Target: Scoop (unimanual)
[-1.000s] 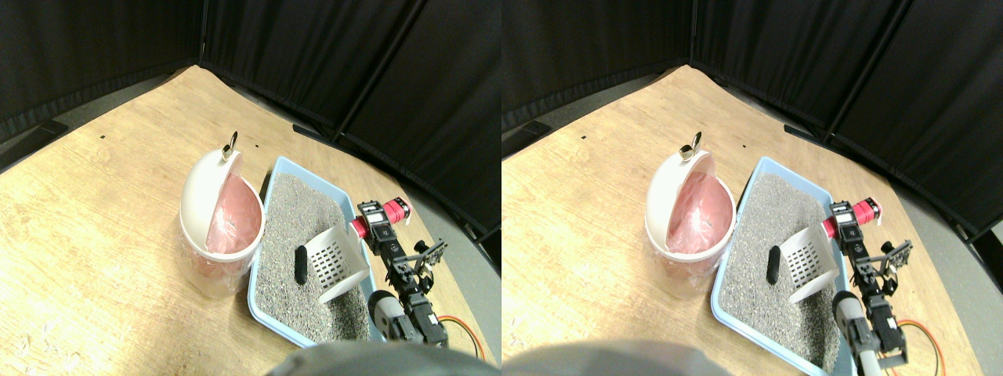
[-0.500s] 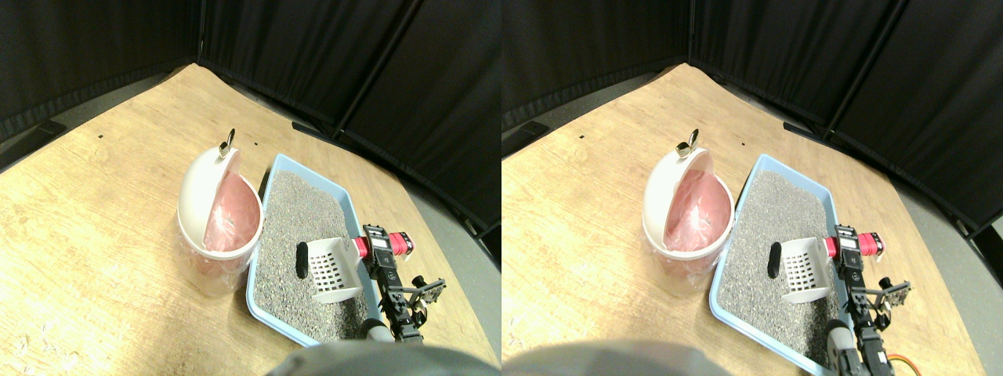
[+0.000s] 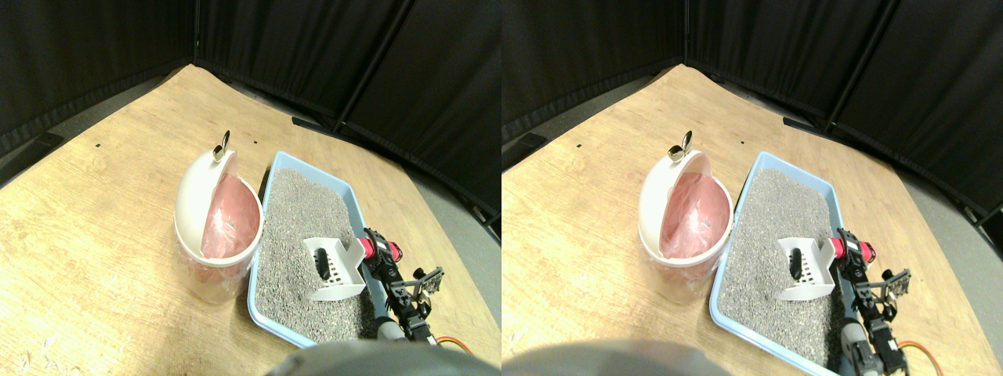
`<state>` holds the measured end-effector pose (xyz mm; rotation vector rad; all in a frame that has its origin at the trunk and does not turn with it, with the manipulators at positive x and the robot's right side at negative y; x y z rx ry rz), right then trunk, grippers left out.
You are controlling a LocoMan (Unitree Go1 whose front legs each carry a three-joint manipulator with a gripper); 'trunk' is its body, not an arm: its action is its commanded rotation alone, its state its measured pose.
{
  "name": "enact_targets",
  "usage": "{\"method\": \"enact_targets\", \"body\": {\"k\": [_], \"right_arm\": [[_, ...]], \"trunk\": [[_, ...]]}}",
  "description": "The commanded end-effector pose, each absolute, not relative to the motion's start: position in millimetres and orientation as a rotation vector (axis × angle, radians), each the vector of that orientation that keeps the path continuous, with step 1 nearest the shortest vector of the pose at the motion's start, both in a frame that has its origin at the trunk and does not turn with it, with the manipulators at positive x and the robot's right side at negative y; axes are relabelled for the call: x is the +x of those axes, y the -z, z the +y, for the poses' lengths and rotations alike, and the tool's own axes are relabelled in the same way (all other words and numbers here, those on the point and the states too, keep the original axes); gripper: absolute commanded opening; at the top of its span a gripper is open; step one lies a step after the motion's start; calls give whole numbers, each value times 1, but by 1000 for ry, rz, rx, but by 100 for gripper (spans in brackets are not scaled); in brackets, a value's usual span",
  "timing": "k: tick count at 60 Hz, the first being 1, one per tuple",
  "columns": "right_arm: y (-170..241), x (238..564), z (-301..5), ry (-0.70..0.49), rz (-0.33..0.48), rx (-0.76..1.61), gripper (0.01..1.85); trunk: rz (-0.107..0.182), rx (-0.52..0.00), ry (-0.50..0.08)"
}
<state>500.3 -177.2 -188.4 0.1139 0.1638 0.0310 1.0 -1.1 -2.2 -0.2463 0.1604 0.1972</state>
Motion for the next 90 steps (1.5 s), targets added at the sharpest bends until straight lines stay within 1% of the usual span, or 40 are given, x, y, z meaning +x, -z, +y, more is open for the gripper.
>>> {"method": "enact_targets", "body": {"k": [1, 8, 11, 15, 25, 26, 31, 35, 40, 45, 46, 48, 51, 63, 86, 90], "right_arm": [[160, 506, -181, -67, 3, 263, 6], [147, 511, -190, -66, -38, 264, 6], [142, 511, -192, -59, -51, 257, 6], [139, 512, -195, -59, -71, 261, 6], [136, 515, -203, -16, -142, 394, 6], [136, 516, -205, -9, -158, 448, 6], [135, 518, -209, -10, -178, 473, 6], [132, 519, -210, 7, -180, 491, 6], [129, 520, -210, 29, -168, 604, 6], [126, 522, -210, 29, -168, 640, 6], [125, 522, -209, 38, -168, 666, 6], [125, 524, -209, 19, -164, 755, 6], [123, 524, -209, 32, -164, 746, 6], [116, 526, -206, -2, -163, 772, 6], [116, 518, -195, -23, -152, 746, 6], [117, 516, -193, -26, -142, 787, 6]], "trunk": [[150, -250, -175], [145, -240, -163], [136, -233, -157], [133, -227, -150], [121, -213, -141], [120, -212, -141], [115, -204, -140], [112, -201, -138], [111, -199, -135], [107, -197, -134], [107, -197, -134], [107, -197, -134], [107, -197, -134], [101, -204, -133], [96, -218, -153], [94, -219, -155]]}}
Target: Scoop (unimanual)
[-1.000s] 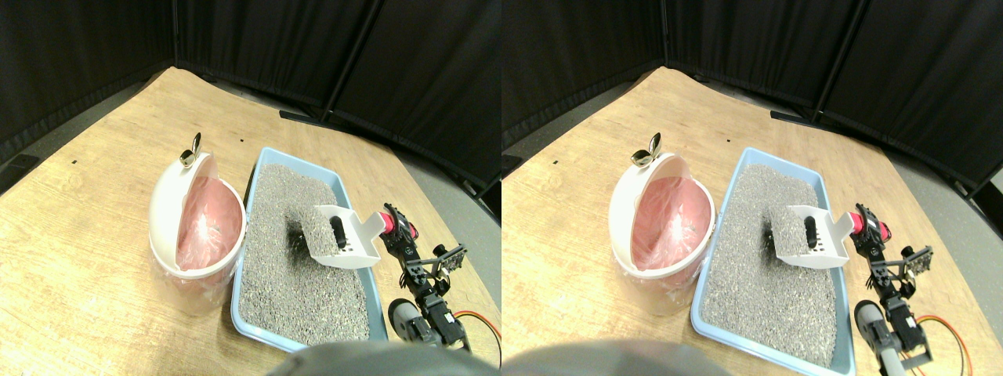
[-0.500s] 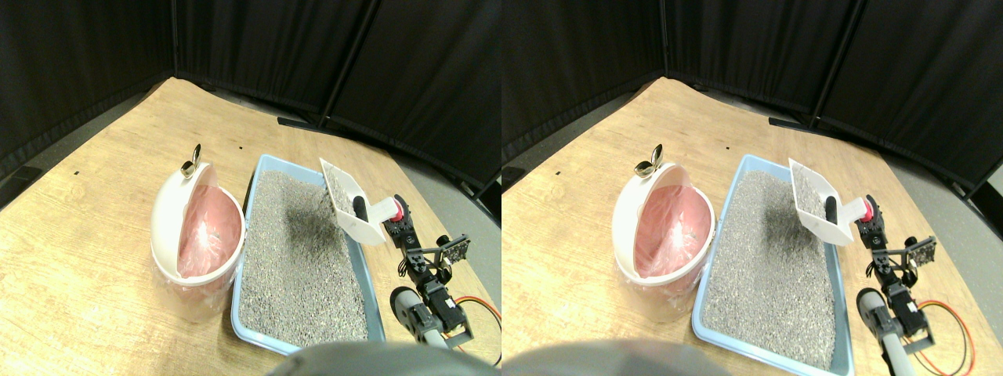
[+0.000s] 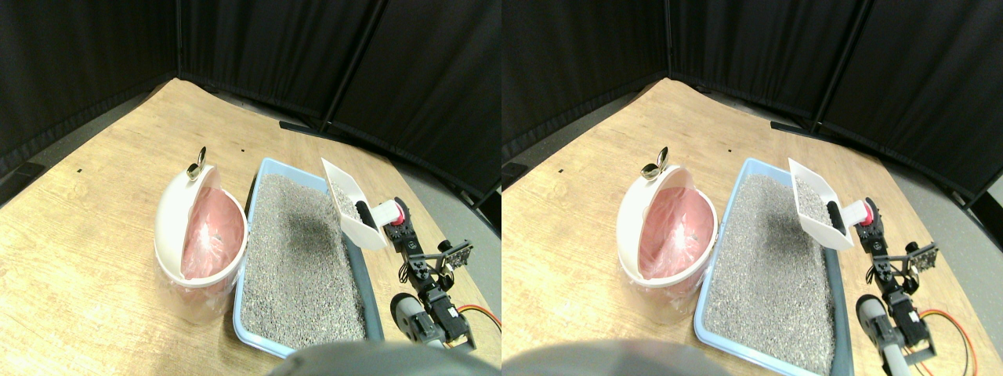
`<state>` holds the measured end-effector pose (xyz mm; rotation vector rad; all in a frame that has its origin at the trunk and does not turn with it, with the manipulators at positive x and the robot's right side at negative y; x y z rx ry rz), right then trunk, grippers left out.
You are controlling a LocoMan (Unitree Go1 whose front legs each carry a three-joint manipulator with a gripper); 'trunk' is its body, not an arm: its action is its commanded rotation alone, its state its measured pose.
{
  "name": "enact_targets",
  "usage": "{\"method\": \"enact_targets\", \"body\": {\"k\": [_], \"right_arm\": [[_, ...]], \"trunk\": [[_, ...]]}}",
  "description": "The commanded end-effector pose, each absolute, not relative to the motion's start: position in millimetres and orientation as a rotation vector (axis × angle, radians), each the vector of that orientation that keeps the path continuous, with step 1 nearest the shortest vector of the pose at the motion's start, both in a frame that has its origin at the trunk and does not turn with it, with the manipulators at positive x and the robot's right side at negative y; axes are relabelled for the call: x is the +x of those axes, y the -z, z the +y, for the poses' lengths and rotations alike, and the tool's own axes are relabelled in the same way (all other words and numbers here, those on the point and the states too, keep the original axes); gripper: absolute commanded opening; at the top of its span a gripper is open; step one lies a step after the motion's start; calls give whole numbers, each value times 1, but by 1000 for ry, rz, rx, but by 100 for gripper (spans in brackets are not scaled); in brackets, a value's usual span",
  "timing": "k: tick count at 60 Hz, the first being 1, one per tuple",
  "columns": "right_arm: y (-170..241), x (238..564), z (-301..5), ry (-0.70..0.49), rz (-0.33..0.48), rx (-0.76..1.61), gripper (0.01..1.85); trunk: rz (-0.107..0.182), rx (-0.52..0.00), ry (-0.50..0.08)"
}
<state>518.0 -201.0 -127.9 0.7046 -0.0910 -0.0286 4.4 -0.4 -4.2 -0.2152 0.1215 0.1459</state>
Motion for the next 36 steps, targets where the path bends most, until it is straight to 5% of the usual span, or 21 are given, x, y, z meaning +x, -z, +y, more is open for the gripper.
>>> {"method": "enact_targets", "body": {"k": [1, 36], "right_arm": [[117, 516, -192, -26, -141, 789, 6], [111, 514, -173, -39, -111, 823, 6]], "trunk": [[93, -220, -156], [82, -230, -169]]}}
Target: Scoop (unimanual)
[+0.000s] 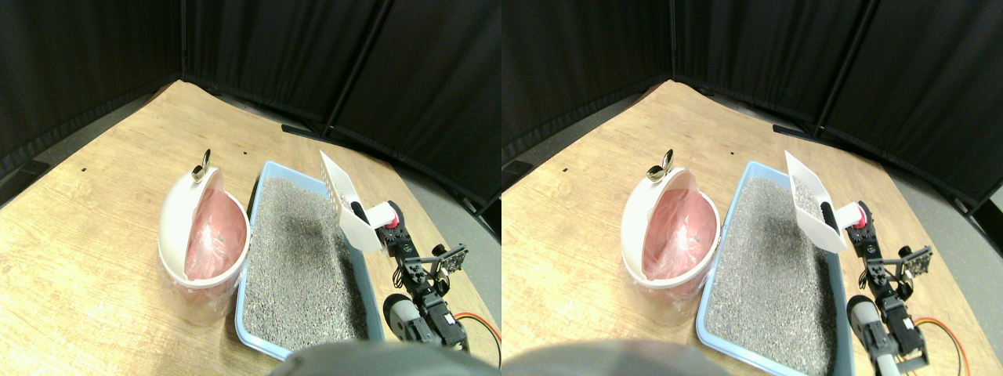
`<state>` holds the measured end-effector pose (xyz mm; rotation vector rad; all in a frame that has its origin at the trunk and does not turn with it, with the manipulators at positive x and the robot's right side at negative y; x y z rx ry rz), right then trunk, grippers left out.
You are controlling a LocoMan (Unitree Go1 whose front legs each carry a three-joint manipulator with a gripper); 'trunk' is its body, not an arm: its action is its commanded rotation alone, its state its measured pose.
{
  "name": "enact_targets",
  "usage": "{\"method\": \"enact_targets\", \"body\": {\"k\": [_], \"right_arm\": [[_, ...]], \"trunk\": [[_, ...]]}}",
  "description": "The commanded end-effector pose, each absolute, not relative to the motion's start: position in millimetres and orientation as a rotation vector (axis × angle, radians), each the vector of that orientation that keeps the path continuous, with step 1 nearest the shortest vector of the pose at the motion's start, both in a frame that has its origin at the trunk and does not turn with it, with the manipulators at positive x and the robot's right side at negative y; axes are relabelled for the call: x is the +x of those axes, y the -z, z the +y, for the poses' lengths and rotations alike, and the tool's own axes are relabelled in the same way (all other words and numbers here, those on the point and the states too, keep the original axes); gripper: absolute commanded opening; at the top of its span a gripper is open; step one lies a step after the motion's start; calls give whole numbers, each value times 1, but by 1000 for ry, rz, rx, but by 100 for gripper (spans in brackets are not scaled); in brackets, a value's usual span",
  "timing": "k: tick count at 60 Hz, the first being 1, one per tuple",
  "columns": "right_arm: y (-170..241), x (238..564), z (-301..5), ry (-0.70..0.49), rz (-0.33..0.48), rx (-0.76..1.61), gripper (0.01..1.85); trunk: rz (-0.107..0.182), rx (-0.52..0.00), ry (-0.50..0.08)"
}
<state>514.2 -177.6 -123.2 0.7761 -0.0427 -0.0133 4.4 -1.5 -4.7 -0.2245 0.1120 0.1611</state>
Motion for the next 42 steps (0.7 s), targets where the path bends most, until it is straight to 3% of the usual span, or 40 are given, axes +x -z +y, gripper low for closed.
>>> {"method": "enact_targets", "body": {"k": [1, 11, 26, 42], "right_arm": [[111, 514, -173, -39, -111, 820, 6], [108, 513, -173, -38, -110, 793, 6], [90, 517, -171, -149, -158, 379, 6], [73, 525, -162, -196, -118, 164, 6]], "trunk": [[82, -230, -169], [79, -238, -177], [84, -254, -193], [90, -270, -210]]}}
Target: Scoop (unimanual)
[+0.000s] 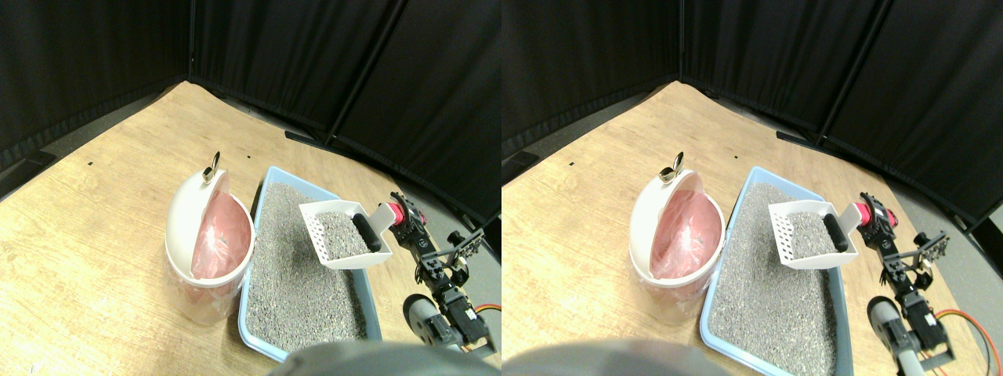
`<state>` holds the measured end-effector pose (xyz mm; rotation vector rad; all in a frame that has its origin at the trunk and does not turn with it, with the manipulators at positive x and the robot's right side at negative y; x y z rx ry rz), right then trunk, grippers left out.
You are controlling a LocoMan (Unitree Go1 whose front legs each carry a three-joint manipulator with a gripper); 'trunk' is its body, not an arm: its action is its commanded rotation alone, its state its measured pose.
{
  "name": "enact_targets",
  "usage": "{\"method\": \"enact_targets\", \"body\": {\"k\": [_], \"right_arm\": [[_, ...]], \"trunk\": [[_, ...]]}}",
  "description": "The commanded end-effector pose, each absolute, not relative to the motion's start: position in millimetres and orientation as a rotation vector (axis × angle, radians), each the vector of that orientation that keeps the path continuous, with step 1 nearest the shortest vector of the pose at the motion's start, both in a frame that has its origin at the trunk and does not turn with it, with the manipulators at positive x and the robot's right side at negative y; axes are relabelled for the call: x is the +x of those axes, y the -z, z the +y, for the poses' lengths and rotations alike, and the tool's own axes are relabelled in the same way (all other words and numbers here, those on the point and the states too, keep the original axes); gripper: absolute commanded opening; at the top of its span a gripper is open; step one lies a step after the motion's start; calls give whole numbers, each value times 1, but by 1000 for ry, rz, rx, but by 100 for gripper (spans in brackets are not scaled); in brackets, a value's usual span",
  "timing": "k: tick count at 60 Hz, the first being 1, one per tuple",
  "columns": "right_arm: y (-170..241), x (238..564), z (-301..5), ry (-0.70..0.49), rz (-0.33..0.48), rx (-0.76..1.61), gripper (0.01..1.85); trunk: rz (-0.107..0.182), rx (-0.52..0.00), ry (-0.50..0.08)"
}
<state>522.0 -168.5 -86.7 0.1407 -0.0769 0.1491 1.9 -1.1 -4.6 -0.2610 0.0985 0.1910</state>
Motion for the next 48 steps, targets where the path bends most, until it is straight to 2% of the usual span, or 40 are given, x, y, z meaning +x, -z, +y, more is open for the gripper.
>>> {"method": "enact_targets", "body": {"k": [1, 12, 16, 23, 30, 48], "right_arm": [[73, 525, -162, -196, -118, 164, 6], [65, 532, -150, -235, -105, 6, 6], [63, 535, -146, -304, -130, -88, 6], [61, 540, -139, -326, -144, -202, 6], [58, 544, -132, -363, -157, -259, 6], [59, 550, -119, -374, -144, -230, 6]], "trunk": [[92, -272, -214], [94, -284, -238], [95, -288, -247], [98, -293, -264], [100, -300, -274], [104, -311, -287]]}}
